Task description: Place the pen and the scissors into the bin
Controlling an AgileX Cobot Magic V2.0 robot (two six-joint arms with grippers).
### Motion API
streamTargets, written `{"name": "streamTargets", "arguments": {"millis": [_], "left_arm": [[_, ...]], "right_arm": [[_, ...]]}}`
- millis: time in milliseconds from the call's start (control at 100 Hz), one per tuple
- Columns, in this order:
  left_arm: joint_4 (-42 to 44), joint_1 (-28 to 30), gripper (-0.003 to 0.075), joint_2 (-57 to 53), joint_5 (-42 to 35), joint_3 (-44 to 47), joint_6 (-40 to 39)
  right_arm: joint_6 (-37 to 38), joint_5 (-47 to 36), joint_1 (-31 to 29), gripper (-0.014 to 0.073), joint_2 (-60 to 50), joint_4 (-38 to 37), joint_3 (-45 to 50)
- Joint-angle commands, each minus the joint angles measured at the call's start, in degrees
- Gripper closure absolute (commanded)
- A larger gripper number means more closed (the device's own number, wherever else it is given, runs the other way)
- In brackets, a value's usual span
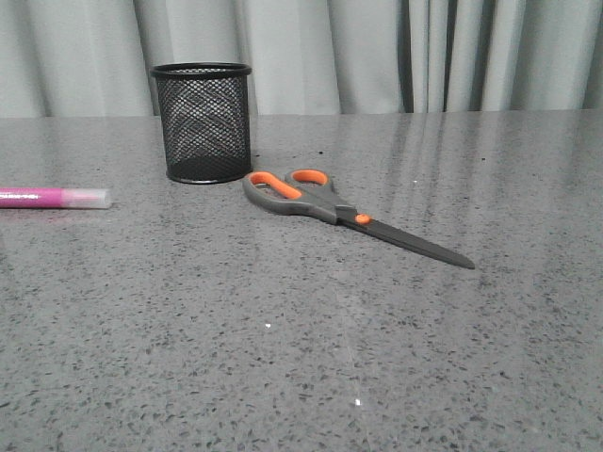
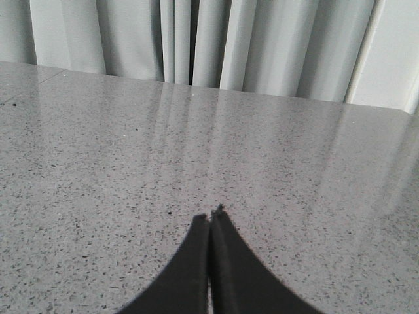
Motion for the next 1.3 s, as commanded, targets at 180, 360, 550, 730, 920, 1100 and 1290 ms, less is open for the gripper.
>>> {"name": "streamTargets", "arguments": {"millis": [180, 360, 550, 730, 920, 1100, 1290], "left_arm": [[-0.4, 0.1, 0.0739, -1.8, -4.9, 2.5, -0.6], [-0.4, 0.1, 0.0739, -1.8, -4.9, 2.5, -0.6], [-0.7, 0.1, 0.0739, -1.8, -5.0, 2.5, -0.6], [-1.6, 0.1, 0.0739, -1.8, -5.0, 2.5, -0.6], [-12.7, 0.1, 0.0739, -1.8, -5.5, 2.5, -0.6], [-28.3, 0.1, 0.0739, -1.8, -7.5, 2.4, -0.6], [-35.2, 0.1, 0.0739, -1.8, -7.3, 0.8, -0.6]], "right_arm": [[0.1, -4.5, -0.3, 0.0662, -1.0, -0.5, 0.8], [0.1, -5.0, -0.3, 0.0662, -1.0, 1.3, 0.8], [0.1, -7.0, -0.3, 0.0662, -1.0, 4.1, 0.8], [0.1, -7.3, -0.3, 0.0662, -1.0, 12.3, 0.8], [0.1, -8.4, -0.3, 0.0662, -1.0, 24.1, 0.8], [0.1, -10.9, -0.3, 0.0662, -1.0, 33.1, 0.8], [0.1, -7.7, -0.3, 0.0658, -0.8, 34.0, -2.5]]}}
